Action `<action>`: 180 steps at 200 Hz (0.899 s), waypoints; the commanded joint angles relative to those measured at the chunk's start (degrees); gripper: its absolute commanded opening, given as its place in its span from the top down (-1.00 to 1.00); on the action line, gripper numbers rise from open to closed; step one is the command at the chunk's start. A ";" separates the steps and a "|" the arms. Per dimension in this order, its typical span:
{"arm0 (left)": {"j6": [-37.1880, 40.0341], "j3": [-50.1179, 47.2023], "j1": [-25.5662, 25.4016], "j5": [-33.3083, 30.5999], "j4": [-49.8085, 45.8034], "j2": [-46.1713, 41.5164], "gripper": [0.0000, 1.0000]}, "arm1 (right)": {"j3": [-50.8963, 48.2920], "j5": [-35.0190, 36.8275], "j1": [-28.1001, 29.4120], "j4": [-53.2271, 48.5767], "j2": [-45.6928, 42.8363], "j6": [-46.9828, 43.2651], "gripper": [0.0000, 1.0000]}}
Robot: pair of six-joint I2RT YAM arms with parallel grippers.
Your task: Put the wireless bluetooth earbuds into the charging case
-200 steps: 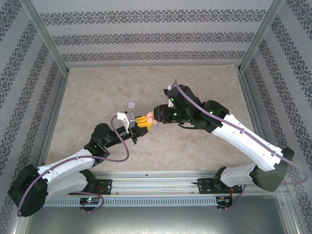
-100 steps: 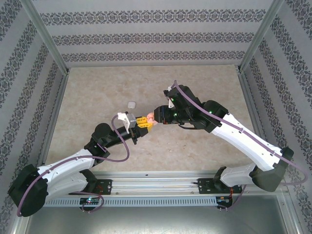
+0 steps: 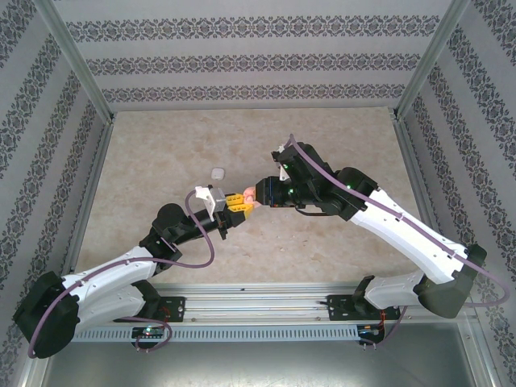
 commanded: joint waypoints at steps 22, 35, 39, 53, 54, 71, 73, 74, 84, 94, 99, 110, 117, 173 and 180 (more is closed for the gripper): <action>-0.66 2.86 0.53 0.30 3.75 -0.06 1.00 | 0.91 -1.89 -0.45 -6.38 1.73 0.73 0.37; -0.67 2.94 0.53 0.29 3.81 0.20 1.00 | 1.15 -2.10 -0.47 -7.00 1.86 0.92 0.38; -0.66 3.02 0.53 0.31 3.81 0.21 1.00 | 1.11 -2.13 -0.47 -7.10 1.86 0.93 0.38; -0.67 3.16 0.53 0.39 3.93 0.46 1.00 | 1.02 -2.05 -0.47 -7.14 1.62 0.68 0.34; -0.67 3.16 0.53 0.39 3.89 0.49 1.00 | 1.02 -2.03 -0.47 -7.13 1.56 0.67 0.33; -0.67 3.17 0.53 0.39 3.87 0.69 1.00 | 1.31 -1.46 -0.42 -6.55 0.83 0.24 0.27; -0.67 3.17 0.53 0.44 3.88 0.69 1.00 | 1.42 -1.31 -0.44 -6.45 0.68 0.16 0.27; -0.67 3.17 0.53 0.46 3.86 0.69 1.00 | 1.49 -1.27 -0.46 -6.43 0.65 0.11 0.26; -0.66 3.08 0.53 0.47 3.76 0.61 1.00 | 2.43 -0.03 -0.47 -6.62 0.07 -0.49 0.23; -0.67 2.99 0.60 0.48 3.32 0.42 1.00 | 3.66 1.08 -0.68 -7.06 -0.40 -1.29 0.22; -0.63 2.99 0.61 0.57 3.13 0.26 1.00 | 4.31 1.59 -0.85 -7.41 -0.71 -1.62 0.22; -0.67 2.99 0.59 0.70 2.59 -0.10 1.00 | 5.40 2.23 -1.40 -8.01 -1.23 -2.36 0.21; -0.67 2.99 0.61 0.84 2.15 -0.34 1.00 | 5.83 2.27 -2.09 -8.15 -1.60 -2.82 0.20; -1.44 4.37 0.80 7.02 -1.42 -1.00 1.00 | 4.30 -7.11 -10.63 -4.79 -2.38 -4.68 0.19; -1.70 4.63 0.87 8.00 -1.42 -0.89 1.00 | 3.17 -9.77 -12.13 -3.40 -2.12 -4.42 0.20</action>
